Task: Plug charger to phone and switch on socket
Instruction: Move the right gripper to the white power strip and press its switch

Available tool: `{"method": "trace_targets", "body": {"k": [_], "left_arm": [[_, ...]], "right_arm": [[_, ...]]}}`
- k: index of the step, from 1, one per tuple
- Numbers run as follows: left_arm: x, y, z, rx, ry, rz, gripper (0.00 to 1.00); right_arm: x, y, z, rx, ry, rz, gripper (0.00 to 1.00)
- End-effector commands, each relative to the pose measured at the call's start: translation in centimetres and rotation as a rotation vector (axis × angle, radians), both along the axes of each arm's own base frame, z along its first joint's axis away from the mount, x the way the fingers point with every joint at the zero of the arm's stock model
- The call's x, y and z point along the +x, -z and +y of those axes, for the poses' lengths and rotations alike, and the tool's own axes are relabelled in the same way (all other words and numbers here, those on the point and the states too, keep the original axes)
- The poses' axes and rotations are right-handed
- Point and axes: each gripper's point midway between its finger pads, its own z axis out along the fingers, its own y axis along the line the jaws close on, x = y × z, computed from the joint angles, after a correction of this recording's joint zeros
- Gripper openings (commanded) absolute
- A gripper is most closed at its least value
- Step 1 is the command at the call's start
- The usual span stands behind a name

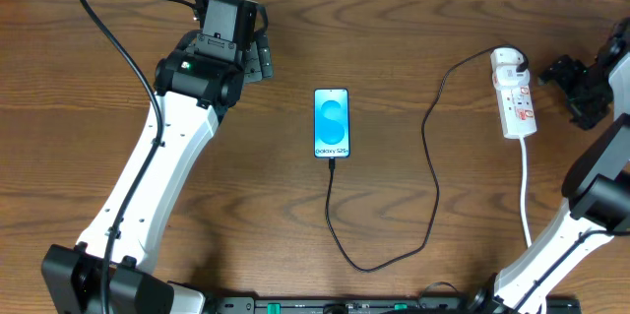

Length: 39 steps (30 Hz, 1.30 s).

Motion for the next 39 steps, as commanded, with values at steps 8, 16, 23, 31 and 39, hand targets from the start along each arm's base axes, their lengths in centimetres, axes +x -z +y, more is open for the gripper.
{"method": "trace_targets", "body": {"k": [8, 16, 23, 31, 39], "left_arm": [[0.0, -0.4, 0.4, 0.009, -0.017, -0.009, 0.95], [0.0, -0.4, 0.4, 0.009, -0.017, -0.009, 0.95], [0.0, -0.4, 0.4, 0.009, -0.017, -0.009, 0.95], [0.0, -0.4, 0.4, 0.009, -0.017, -0.009, 0.95], [0.0, -0.4, 0.4, 0.009, -0.017, -0.009, 0.95]], "right_arm": [[0.3, 4.2, 1.7, 0.097, 0.025, 0.054, 0.99], [0.1, 5.3, 2.8, 0.153, 0.016, 0.069, 0.99], [-0.9, 5.3, 3.3, 0.175, 0.018, 0.112, 0.99], [-0.8, 5.2, 4.3, 0.219, -0.034, 0.096, 0.99], [-1.4, 5.1, 4.9, 0.232, -0.039, 0.124, 0.99]]}}
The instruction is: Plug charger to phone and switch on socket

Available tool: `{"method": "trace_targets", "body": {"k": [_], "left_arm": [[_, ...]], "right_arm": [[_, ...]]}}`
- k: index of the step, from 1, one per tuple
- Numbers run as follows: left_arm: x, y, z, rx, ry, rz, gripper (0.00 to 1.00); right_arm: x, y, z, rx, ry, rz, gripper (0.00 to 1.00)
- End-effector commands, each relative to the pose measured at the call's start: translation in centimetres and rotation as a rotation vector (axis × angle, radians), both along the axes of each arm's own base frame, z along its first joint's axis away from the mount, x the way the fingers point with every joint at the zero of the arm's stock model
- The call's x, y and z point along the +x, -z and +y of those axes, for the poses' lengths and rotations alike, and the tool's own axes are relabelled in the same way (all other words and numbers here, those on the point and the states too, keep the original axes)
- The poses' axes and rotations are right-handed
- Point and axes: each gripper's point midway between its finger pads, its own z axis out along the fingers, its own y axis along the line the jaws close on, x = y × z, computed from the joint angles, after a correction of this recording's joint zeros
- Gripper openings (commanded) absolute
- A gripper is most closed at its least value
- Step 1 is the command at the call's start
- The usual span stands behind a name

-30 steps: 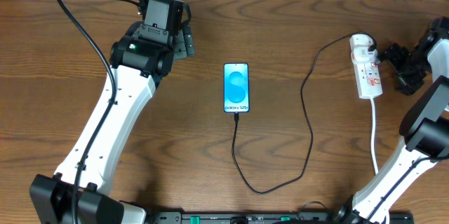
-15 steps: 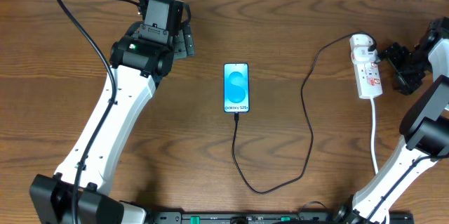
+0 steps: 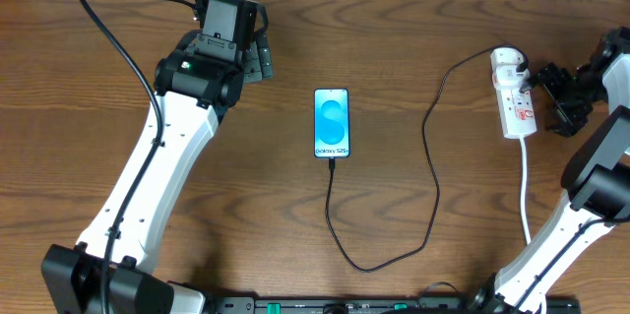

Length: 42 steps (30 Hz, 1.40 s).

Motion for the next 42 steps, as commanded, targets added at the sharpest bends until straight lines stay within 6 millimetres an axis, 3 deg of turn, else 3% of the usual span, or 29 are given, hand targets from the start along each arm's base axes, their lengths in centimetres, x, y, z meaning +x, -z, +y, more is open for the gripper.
{"method": "trace_targets", "body": {"k": [1, 5, 9, 14, 18, 25, 31, 38, 42], "left_arm": [[0.0, -0.4, 0.4, 0.009, -0.017, -0.009, 0.95], [0.0, -0.4, 0.4, 0.009, -0.017, -0.009, 0.95], [0.0, -0.4, 0.4, 0.009, -0.017, -0.009, 0.95], [0.0, -0.4, 0.4, 0.009, -0.017, -0.009, 0.95], [0.0, -0.4, 0.4, 0.009, -0.017, -0.009, 0.95], [0.0, -0.4, 0.4, 0.009, -0.017, -0.009, 0.95], [0.0, -0.4, 0.4, 0.009, -0.017, -0.009, 0.95], [0.0, -0.4, 0.4, 0.009, -0.017, -0.009, 0.95], [0.0, -0.4, 0.4, 0.009, -0.017, -0.009, 0.95]], "right_arm": [[-1.0, 2.5, 2.0, 0.049, -0.05, 0.069, 0.99], [-2.3, 1.5, 2.0, 0.067, -0.037, 0.105, 0.99], [-3.0, -1.2, 1.4, 0.053, -0.022, 0.089, 0.99], [-4.6, -6.5, 0.9, -0.024, -0.015, 0.069, 0.99], [-6.3, -10.1, 1.8, -0.047, -0.026, 0.036, 0.99], [-11.8, -12.6, 5.6, -0.118, -0.069, -0.095, 0.99], [-17.6, -17.4, 12.6, -0.18, -0.272, -0.442, 0.99], [-22.8, -22.3, 15.5, -0.294, -0.287, -0.658, 0.99], [-25.6, -23.1, 16.7, -0.326, -0.288, -0.705, 0.99]]}}
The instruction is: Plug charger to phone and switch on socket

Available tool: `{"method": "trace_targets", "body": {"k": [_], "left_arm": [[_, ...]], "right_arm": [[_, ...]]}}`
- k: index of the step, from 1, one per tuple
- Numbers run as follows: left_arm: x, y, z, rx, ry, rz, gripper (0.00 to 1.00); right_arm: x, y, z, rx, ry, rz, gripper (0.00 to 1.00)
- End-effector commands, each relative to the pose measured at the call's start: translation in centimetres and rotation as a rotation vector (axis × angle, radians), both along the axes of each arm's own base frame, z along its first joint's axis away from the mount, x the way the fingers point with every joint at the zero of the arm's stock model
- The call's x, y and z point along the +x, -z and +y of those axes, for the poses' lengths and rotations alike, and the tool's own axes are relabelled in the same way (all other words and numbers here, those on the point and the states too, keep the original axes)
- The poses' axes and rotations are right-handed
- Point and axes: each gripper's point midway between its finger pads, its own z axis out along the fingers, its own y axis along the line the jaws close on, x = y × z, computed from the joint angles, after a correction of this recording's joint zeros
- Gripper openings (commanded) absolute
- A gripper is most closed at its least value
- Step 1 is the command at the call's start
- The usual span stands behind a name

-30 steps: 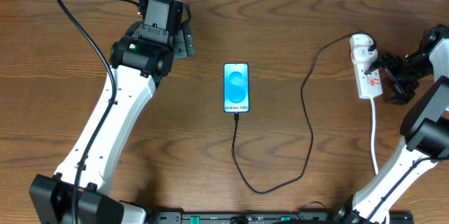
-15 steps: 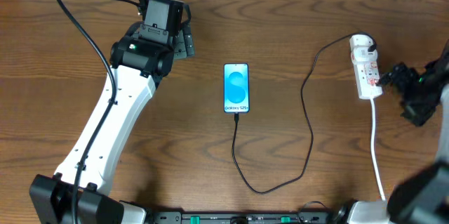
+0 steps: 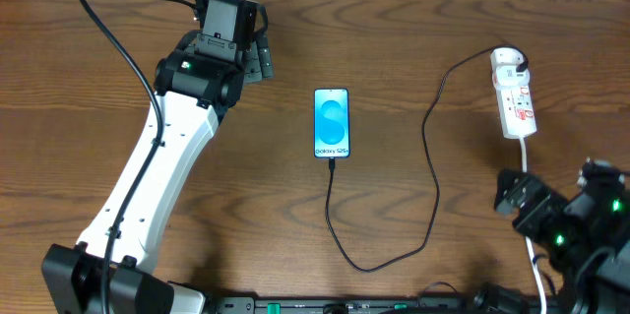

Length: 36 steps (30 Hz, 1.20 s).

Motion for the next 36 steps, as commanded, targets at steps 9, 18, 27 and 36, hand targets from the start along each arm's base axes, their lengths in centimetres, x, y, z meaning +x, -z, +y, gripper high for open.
{"method": "trace_targets", "body": {"k": [9, 18, 27, 36], "left_arm": [[0.1, -0.4, 0.4, 0.008, -0.017, -0.011, 0.95], [0.1, -0.4, 0.4, 0.008, -0.017, -0.011, 0.95], [0.1, -0.4, 0.4, 0.008, -0.017, -0.011, 0.95], [0.1, -0.4, 0.4, 0.008, -0.017, -0.011, 0.95]], "right_arm": [[-5.1, 2.9, 1.2, -0.001, 0.025, 0.155, 0.99], [-5.1, 2.9, 2.3, -0.089, -0.146, 0.147, 0.99], [-3.6, -1.3, 4.9, -0.304, -0.417, -0.222, 0.99], [-0.2, 1.0, 5.6, -0.426, -0.458, -0.502, 0.99]]}}
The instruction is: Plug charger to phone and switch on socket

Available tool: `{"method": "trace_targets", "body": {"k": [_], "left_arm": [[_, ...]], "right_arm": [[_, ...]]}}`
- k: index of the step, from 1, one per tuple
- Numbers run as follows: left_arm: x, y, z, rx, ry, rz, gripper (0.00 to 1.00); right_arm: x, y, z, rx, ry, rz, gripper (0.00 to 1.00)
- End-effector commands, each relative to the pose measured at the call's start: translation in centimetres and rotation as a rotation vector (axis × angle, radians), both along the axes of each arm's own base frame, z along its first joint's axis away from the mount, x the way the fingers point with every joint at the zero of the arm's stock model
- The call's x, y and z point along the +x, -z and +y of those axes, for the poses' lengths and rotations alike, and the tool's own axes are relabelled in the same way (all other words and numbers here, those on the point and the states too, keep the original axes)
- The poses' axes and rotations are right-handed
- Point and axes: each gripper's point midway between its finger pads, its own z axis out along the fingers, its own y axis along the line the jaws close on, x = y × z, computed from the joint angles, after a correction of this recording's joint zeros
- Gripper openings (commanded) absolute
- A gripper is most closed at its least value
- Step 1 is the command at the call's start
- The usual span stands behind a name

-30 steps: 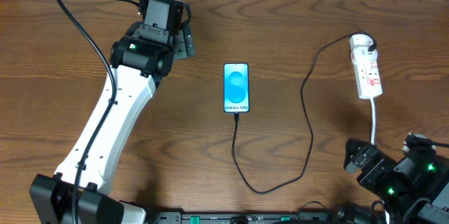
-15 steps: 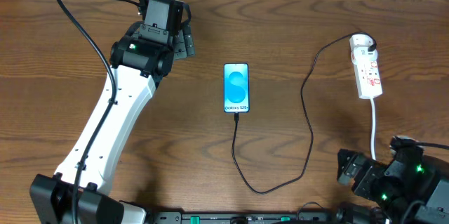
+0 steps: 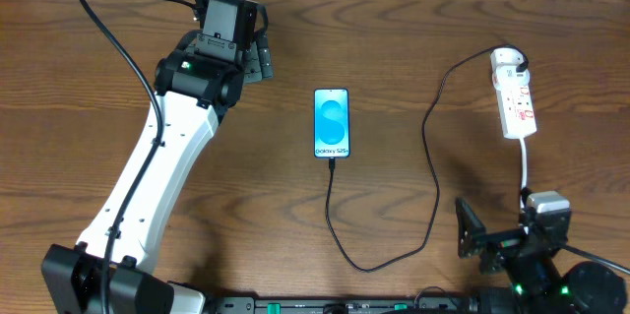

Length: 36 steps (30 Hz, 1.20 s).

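Note:
The phone (image 3: 332,123) lies face up mid-table with its blue screen lit. A black charger cable (image 3: 430,157) is plugged into the phone's bottom edge. It loops toward the front and rises to the plug at the far end of the white socket strip (image 3: 517,102) on the right. My right gripper (image 3: 471,238) is low at the front right, pointing left, well short of the strip, with its fingers apart and holding nothing. My left gripper (image 3: 258,58) rests at the back left, far from the phone; its jaws are not readable.
The strip's white lead (image 3: 527,171) runs from the strip toward the front and passes right beside my right arm. My left arm (image 3: 157,166) stretches diagonally across the left half of the wooden table (image 3: 246,206).
My right arm has drawn further in toward its base. Its gripper has shifted left and slightly toward the front. The phone, cable, strip and left arm have not moved.
My right gripper first hung open just right of the socket strip. It then stood against the strip's right side. After that it was pulled away to the front right, and now it sits tucked near its base. The phone stayed plugged in and lit throughout.

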Motion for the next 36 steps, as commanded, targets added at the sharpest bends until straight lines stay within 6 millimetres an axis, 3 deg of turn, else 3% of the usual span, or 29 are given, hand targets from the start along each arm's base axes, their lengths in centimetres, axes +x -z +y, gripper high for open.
{"method": "trace_targets", "body": {"k": [1, 9, 14, 20, 27, 36], "left_arm": [[0.1, -0.4, 0.4, 0.008, -0.017, -0.012, 0.95], [0.1, -0.4, 0.4, 0.008, -0.017, -0.012, 0.95], [0.1, -0.4, 0.4, 0.008, -0.017, -0.012, 0.95], [0.1, -0.4, 0.4, 0.008, -0.017, -0.012, 0.95], [0.1, -0.4, 0.4, 0.008, -0.017, -0.012, 0.95], [0.0, -0.4, 0.4, 0.009, -0.017, -0.009, 0.95]], "right_arm": [[1.0, 1.9, 0.0, -0.035, -0.007, -0.044, 0.99], [4.0, 4.1, -0.8, -0.054, 0.046, -0.17, 0.99], [5.6, 4.5, -1.3, 0.012, 0.09, -0.234, 0.99], [6.9, 6.5, -1.6, 0.056, 0.137, -0.266, 0.99], [7.5, 9.0, -1.7, 0.05, 0.148, -0.252, 0.99], [7.5, 9.6, -2.3, -0.018, 0.16, -0.24, 0.99]]}}
